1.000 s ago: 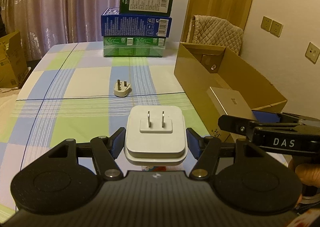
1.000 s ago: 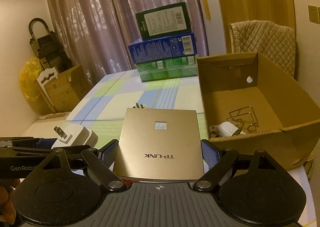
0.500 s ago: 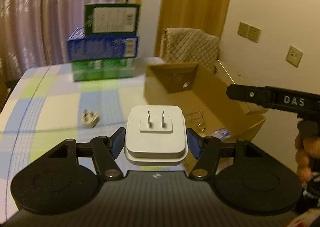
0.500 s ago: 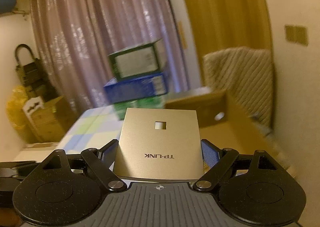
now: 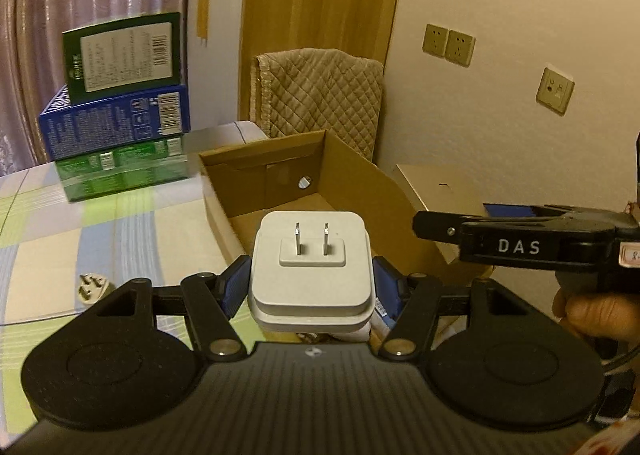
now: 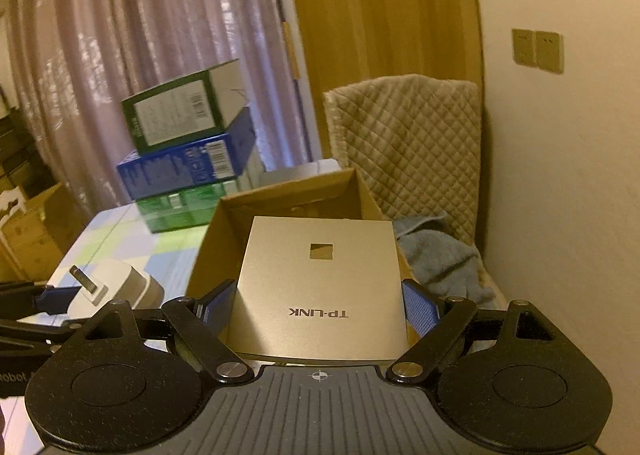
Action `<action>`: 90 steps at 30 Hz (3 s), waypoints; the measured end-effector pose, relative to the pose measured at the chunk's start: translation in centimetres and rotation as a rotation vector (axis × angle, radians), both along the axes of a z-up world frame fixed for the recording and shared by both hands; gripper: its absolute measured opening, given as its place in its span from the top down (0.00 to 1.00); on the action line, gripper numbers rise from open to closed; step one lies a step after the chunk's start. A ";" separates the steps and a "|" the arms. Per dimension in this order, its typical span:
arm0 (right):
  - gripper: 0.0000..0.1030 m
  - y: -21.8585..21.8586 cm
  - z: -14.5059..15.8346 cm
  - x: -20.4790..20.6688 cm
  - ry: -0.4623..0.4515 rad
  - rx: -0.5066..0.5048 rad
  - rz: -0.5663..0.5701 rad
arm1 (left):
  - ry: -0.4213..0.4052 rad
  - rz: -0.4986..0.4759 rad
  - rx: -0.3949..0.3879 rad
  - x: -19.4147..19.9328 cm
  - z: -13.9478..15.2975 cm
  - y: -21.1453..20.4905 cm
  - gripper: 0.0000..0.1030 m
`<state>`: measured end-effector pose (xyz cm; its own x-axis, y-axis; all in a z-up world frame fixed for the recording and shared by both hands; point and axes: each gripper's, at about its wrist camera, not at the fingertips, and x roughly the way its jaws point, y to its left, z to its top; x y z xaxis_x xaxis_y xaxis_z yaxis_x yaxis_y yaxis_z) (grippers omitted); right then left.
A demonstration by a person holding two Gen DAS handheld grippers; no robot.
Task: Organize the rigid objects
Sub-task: 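Carry the white plug and TP-Link box toward the cardboard box with both tools, then open the left tool to drop the plug while the right tool releases the TP-Link box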
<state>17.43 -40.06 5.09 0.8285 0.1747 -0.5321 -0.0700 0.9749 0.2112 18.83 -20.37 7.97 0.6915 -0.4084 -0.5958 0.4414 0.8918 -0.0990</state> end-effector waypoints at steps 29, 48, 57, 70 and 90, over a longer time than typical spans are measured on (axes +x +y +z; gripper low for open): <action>0.19 -1.7 -3.5 1.6 0.066 0.022 -0.083 | 0.067 -0.020 0.024 4.8 -3.6 -1.8 0.42; 0.19 -2.0 -3.8 1.6 0.067 0.028 -0.099 | 0.092 -0.073 0.038 6.2 -5.9 -2.7 0.42; 0.19 -2.1 -3.8 1.6 0.065 0.039 -0.106 | 0.081 -0.094 0.039 6.4 -6.2 -2.9 0.42; 0.19 -1.5 -3.8 1.4 0.058 0.028 -0.080 | 0.045 -0.043 0.028 6.0 -5.0 -0.8 0.32; 0.19 0.1 -4.1 1.2 0.071 0.006 -0.028 | 0.020 0.000 0.039 3.9 -3.0 2.0 0.32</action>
<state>18.60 -39.94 0.96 0.7935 0.1550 -0.5886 -0.0273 0.9751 0.2201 22.70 -18.42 4.96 0.6792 -0.3845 -0.6252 0.4396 0.8952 -0.0730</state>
